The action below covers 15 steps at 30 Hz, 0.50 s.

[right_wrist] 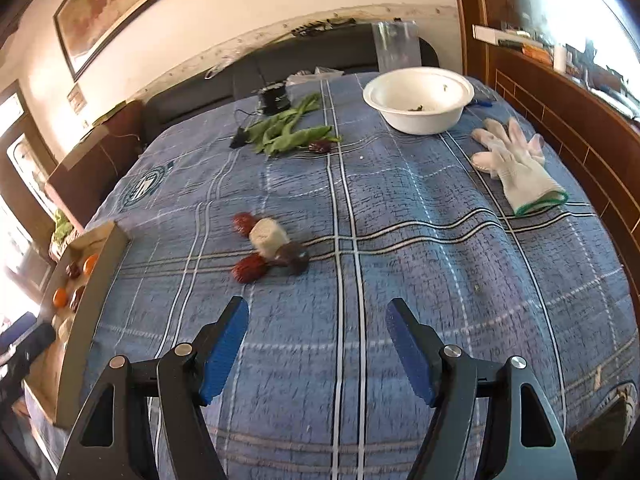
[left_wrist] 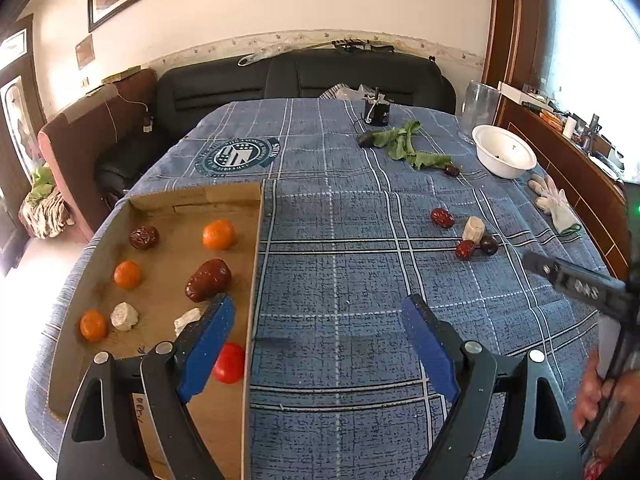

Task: Organize fruits
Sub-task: 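Grasp a red date with the left tool while the right tool grasps a round white cube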

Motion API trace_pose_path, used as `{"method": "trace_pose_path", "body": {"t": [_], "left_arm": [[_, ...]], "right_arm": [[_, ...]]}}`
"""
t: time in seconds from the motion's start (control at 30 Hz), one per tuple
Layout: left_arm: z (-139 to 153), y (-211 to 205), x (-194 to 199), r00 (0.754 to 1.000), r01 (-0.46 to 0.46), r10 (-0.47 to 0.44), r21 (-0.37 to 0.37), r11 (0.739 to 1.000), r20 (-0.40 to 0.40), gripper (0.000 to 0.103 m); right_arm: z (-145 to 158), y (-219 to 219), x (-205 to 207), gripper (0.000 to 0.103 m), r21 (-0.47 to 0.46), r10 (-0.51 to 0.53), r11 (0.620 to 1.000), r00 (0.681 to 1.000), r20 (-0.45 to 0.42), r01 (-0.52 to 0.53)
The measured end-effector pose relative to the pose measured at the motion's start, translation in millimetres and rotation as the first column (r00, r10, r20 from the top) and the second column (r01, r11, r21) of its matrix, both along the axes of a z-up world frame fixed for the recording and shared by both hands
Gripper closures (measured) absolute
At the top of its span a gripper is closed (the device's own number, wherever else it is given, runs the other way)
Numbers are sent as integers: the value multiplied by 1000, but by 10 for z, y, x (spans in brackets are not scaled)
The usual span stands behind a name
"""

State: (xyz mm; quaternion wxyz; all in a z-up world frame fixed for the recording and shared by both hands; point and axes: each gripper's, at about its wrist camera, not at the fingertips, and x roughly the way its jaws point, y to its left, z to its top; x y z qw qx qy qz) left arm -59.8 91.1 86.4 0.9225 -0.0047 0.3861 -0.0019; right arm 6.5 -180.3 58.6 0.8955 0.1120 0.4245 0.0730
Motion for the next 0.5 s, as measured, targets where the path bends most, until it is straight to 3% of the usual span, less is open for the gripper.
{"method": "trace_pose_path", "body": {"t": [0.2, 0.33, 0.4, 0.5], "left_arm": [[-89, -93, 43, 999, 22, -22, -1, 1000, -26, 18], [-151, -164, 79, 998, 38, -38, 0, 999, -41, 18], [-178, -193, 98, 998, 50, -50, 1, 999, -49, 18], [-211, -223, 141, 996, 66, -66, -5, 998, -60, 18]], "right_arm": [[-5, 189, 401, 27, 0, 23, 1000, 1000, 10, -23], [-70, 451, 616, 28, -64, 67, 996, 998, 10, -66], [-139, 577, 677, 32, -112, 85, 990, 996, 2, -84], [-248, 630, 719, 54, -140, 91, 986, 996, -23, -94]]}}
